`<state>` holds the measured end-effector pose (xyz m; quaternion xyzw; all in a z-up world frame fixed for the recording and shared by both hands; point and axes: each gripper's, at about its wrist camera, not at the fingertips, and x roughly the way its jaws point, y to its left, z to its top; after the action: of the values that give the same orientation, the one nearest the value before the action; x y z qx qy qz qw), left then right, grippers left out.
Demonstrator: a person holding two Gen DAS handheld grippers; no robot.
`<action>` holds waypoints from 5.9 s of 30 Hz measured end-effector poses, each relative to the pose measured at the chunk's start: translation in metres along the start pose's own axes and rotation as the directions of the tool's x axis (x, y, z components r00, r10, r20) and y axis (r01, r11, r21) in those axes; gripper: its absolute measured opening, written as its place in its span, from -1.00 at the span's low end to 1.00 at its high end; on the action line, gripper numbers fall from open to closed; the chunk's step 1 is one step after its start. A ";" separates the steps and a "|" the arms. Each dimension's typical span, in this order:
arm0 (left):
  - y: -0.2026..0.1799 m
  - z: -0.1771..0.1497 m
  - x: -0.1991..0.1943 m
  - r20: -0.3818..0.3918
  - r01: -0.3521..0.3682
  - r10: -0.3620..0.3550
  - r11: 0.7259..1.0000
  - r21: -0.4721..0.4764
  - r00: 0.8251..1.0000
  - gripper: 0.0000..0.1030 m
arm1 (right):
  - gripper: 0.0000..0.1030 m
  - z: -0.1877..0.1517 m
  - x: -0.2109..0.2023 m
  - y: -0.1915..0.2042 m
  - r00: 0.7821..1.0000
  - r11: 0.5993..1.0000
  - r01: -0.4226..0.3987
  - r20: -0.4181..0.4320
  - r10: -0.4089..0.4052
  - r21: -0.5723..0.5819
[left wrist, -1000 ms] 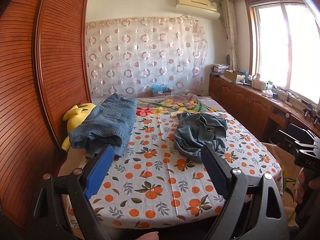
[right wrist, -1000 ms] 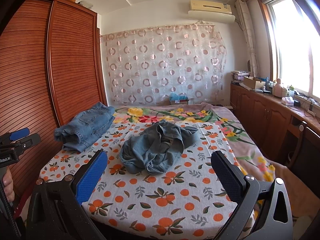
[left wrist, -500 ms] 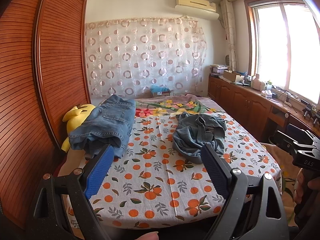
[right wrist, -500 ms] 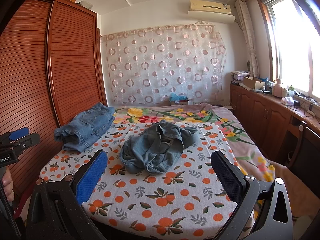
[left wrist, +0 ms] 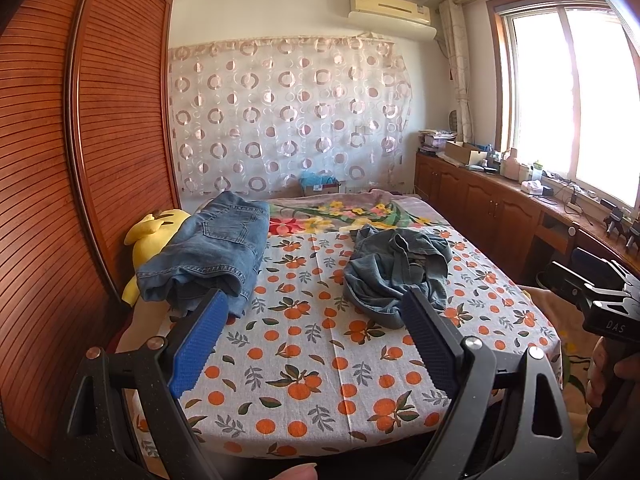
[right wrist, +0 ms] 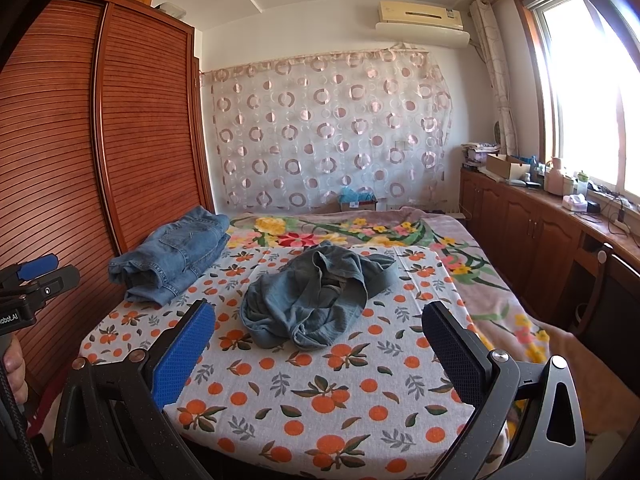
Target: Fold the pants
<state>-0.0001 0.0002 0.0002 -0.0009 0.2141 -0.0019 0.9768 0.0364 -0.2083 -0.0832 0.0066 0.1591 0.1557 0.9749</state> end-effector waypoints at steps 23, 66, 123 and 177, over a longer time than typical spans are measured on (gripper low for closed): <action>-0.006 -0.014 0.049 -0.075 0.032 -0.030 0.999 0.026 0.997 0.73 | 1.00 -0.010 0.020 -0.012 0.999 1.000 -0.008 -0.045 0.009 0.017; -0.032 -0.028 0.241 -0.388 0.314 -0.233 0.936 0.160 0.892 0.62 | -0.91 0.016 0.153 -0.043 0.912 0.976 -0.196 -0.385 0.145 -0.095; -0.009 -0.028 0.185 -0.305 0.296 -0.257 0.951 0.089 0.917 0.57 | -0.90 0.049 0.009 -0.048 0.946 0.989 -0.148 -0.291 0.141 -0.004; 0.064 -0.004 0.144 -0.190 0.158 -0.163 0.987 -0.037 0.968 0.57 | -0.90 0.181 0.075 0.067 0.867 0.857 -0.454 -0.345 0.360 -0.245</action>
<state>0.1296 0.0638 -0.0641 -0.0287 0.3067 -0.0786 0.9481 0.1406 -0.1152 0.0696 -0.1395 0.2666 0.3830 0.8734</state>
